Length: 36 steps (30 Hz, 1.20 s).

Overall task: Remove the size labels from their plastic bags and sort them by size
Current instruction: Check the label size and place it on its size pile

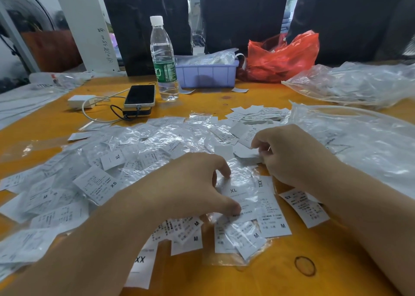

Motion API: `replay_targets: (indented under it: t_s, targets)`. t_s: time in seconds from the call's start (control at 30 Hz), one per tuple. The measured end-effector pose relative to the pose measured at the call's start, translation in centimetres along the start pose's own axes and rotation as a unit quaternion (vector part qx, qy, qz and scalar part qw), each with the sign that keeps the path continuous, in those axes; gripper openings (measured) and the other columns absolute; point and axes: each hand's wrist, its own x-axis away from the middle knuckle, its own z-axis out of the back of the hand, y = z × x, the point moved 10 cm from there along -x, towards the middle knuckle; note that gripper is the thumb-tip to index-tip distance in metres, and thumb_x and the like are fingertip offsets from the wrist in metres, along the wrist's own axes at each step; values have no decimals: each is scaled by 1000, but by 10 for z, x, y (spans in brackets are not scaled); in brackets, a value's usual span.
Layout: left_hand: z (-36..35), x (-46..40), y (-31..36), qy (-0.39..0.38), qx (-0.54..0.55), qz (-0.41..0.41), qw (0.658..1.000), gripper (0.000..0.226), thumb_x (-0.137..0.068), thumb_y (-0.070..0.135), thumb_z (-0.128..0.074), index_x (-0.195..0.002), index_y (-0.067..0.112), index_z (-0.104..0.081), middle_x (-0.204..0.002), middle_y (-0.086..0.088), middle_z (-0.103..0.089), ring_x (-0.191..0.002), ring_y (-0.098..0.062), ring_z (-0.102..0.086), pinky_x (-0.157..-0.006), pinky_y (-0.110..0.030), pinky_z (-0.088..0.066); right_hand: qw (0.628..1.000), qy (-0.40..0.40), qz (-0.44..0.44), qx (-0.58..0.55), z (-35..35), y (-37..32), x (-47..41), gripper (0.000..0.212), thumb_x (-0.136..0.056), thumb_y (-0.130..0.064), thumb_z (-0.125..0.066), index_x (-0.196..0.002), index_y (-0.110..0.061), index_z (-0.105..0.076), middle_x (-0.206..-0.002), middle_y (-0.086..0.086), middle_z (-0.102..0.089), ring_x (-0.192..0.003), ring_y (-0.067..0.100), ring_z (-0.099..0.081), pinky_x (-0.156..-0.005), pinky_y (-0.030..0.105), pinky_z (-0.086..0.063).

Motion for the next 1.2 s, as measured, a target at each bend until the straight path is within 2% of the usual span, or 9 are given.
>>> replay_targets:
  t_s: [0.17,0.3,0.47,0.6,0.7,0.8,0.93,1.1,1.2]
  targets:
    - [2,0,0,13,-4,-7,1000,43,-68,55,-79,-104,42,-58,-89,15,-55,-58,-1,-64,-60,-25,-58,1000,12,7,-16,7,-4,2,37,-89,1,-50,-112,-21,-68,-87,-6,-65,-82,15,-61,-73,38,-56]
    - [4,-2,2,31,-23,-17,999,37,-73,54,-76,-103,42,-58,-88,16,-54,-56,9,-59,-55,-21,-52,998,50,31,-29,17,-11,4,40,-87,6,-50,-115,-17,-68,-84,-4,-64,-77,16,-59,-69,38,-55]
    - [10,-2,4,66,-39,-30,997,31,-78,52,-71,-104,45,-55,-86,16,-56,-61,1,-60,-50,-15,-41,981,168,91,-36,47,-23,11,36,-88,8,-52,-115,-9,-68,-89,6,-70,-79,26,-64,-69,43,-55]
    - [22,1,6,116,-8,-44,992,25,-84,48,-66,-107,44,-55,-83,15,-59,-68,3,-58,-50,-11,-37,965,213,111,-102,57,-23,18,29,-89,4,-60,-113,-9,-69,-88,3,-71,-78,19,-64,-72,39,-55]
    - [32,2,9,150,42,-60,986,14,-88,44,-62,-101,41,-59,-78,13,-61,-68,9,-55,-49,-7,-38,950,191,73,-237,53,-13,17,24,-89,-2,-64,-106,-19,-70,-83,-10,-68,-73,7,-63,-63,22,-54]
    - [35,2,6,155,31,-48,986,19,-85,49,-61,-102,40,-59,-81,16,-60,-69,6,-56,-52,-12,-39,932,146,54,-327,41,-11,15,23,-88,-3,-66,-98,-24,-70,-81,-8,-70,-74,9,-65,-63,28,-56]
    - [25,3,4,116,-2,-35,993,40,-73,62,-68,-107,44,-58,-94,21,-54,-82,6,-51,-62,-15,-38,930,138,59,-337,40,-13,14,22,-87,-3,-67,-96,-23,-71,-81,-9,-72,-77,8,-68,-72,28,-57]
    - [12,2,10,80,-18,-40,996,51,-62,64,-78,-105,43,-61,-99,22,-52,-88,6,-51,-68,-19,-45,932,140,55,-329,40,-13,14,22,-86,-4,-69,-92,-25,-72,-82,-13,-71,-79,5,-67,-73,22,-56]
    - [7,2,13,71,-54,-45,995,50,-63,66,-76,-103,40,-61,-102,21,-51,-91,3,-49,-74,-20,-46,933,135,56,-328,39,-13,13,20,-86,-4,-69,-93,-24,-72,-83,-13,-72,-79,4,-68,-73,20,-56]
